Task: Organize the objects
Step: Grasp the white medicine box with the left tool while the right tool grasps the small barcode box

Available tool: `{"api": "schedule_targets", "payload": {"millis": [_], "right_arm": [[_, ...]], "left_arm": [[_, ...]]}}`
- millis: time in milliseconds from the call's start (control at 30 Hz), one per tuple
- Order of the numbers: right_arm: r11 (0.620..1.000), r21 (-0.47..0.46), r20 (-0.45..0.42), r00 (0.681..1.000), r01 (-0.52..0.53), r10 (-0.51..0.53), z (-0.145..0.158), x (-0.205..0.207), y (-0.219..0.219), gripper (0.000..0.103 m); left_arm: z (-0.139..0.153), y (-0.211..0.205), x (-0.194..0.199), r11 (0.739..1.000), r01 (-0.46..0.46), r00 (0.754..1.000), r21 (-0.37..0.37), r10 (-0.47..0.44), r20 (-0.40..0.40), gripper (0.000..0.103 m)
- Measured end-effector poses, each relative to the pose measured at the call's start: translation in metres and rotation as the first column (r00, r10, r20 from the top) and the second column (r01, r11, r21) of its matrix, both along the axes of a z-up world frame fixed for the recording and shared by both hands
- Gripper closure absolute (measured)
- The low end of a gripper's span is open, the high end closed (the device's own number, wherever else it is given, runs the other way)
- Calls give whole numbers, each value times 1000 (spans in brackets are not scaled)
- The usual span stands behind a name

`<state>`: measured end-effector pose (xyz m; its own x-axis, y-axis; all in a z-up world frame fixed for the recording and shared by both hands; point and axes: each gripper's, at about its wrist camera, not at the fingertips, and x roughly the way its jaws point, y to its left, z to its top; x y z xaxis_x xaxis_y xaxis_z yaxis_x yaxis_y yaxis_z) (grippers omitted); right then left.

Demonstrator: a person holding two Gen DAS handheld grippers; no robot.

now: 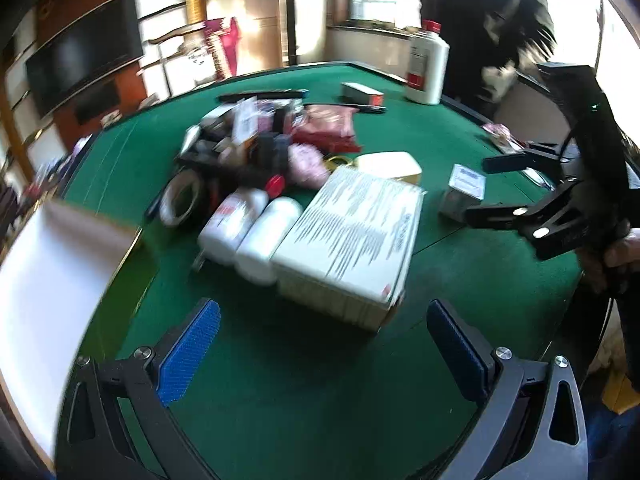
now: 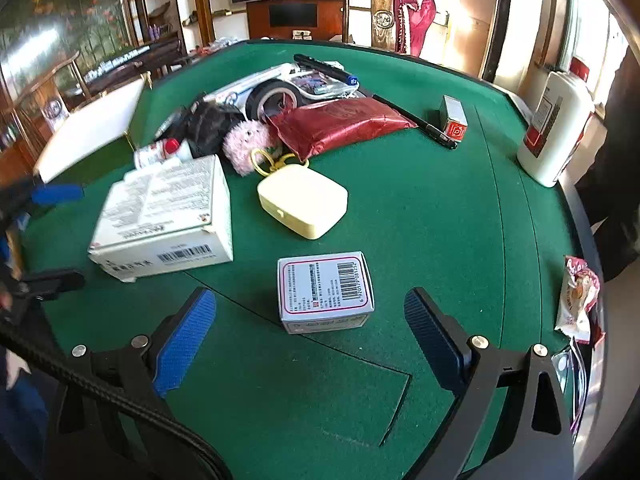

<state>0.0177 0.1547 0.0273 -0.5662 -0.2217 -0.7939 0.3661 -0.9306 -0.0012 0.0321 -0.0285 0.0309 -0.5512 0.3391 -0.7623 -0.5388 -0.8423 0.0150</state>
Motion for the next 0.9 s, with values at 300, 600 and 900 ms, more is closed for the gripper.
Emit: {"api": "schedule_targets", "payload": {"millis": [300, 600, 900], "right_arm": [[983, -181, 74, 997, 8, 5, -1, -5, 36, 6], [951, -302, 122, 992, 62, -26, -1, -14, 52, 6], [953, -296, 110, 994, 59, -27, -2, -13, 52, 6]], "left_arm": [[-7, 41, -47, 978, 137, 990, -159, -129, 60, 3], [-9, 66, -28, 964, 173, 983, -201, -157, 92, 34], [-22, 38, -44, 995, -3, 983, -97, 21, 181, 30]]}}
